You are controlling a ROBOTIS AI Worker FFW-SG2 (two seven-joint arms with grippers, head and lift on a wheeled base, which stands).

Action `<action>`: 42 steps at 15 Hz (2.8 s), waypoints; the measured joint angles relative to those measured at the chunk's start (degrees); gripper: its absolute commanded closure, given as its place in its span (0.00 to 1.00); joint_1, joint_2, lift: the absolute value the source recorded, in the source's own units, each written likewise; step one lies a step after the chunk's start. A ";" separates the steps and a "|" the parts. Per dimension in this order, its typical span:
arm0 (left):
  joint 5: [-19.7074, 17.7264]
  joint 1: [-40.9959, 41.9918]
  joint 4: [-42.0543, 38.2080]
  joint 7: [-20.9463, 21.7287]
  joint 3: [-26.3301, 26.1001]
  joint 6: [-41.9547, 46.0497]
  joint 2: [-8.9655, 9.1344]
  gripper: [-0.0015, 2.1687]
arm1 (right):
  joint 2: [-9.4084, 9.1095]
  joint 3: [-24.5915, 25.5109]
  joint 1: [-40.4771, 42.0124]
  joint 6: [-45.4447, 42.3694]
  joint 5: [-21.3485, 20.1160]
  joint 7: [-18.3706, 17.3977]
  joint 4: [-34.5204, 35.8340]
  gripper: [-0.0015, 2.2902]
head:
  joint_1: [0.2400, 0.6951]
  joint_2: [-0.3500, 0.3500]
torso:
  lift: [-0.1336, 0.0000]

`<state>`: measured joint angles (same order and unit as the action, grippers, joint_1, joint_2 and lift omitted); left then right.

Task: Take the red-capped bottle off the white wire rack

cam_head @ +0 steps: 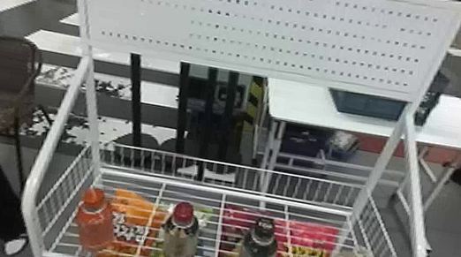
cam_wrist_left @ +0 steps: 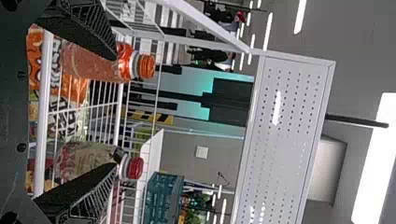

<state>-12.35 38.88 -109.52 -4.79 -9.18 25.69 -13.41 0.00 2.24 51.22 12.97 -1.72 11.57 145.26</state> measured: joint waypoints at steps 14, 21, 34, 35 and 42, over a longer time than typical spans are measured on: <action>2.08 -20.90 15.96 -1.50 -12.09 -10.98 1.06 0.00 | 0.00 -0.23 -0.25 1.50 -1.20 -0.05 -0.21 0.06 | 0.57 0.50 | 1.00; 1.74 -28.24 21.36 -1.61 -12.18 -16.19 2.35 0.00 | 0.00 -0.12 -0.62 2.57 -1.43 -0.05 -0.11 0.06 | 0.57 0.50 | 1.00; -1.10 -41.46 34.29 -2.64 -14.46 -15.32 4.62 0.09 | 0.00 1.46 -0.24 4.58 -1.70 -0.03 0.00 0.06 | 0.57 0.50 | 1.00; -1.20 -41.77 34.48 -3.05 -14.60 -15.33 4.62 0.09 | 0.00 1.56 -0.16 4.68 -1.71 -0.04 0.23 0.06 | 0.57 0.50 | 1.00; -1.82 -41.65 35.61 -2.83 -14.72 -15.17 4.43 0.87 | 0.00 1.32 -0.57 5.26 -1.86 -0.05 1.07 0.06 | 0.57 0.50 | 1.00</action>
<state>-14.17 -2.77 -73.91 -7.62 -23.91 10.52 -8.98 0.00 3.56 50.65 18.23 -3.58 11.51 146.33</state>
